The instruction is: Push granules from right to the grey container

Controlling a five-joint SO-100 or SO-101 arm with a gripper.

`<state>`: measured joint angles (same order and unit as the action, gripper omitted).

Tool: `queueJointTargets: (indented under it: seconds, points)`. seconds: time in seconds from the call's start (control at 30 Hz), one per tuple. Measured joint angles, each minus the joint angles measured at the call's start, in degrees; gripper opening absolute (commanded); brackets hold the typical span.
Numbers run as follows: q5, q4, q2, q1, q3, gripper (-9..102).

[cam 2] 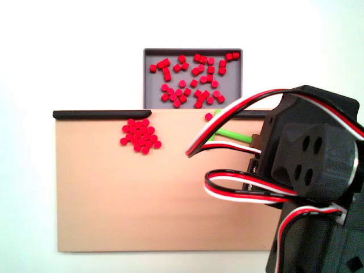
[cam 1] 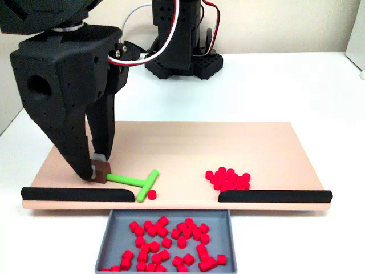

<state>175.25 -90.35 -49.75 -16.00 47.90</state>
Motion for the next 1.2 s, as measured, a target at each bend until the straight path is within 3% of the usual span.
queueJointTargets:
  seconds: [1.0, 1.2]
  points:
    - [-17.3, 0.4, 0.0, 2.5, 0.0, 0]
    - [-26.0, 0.4, -0.1, 3.7, 0.0, 0]
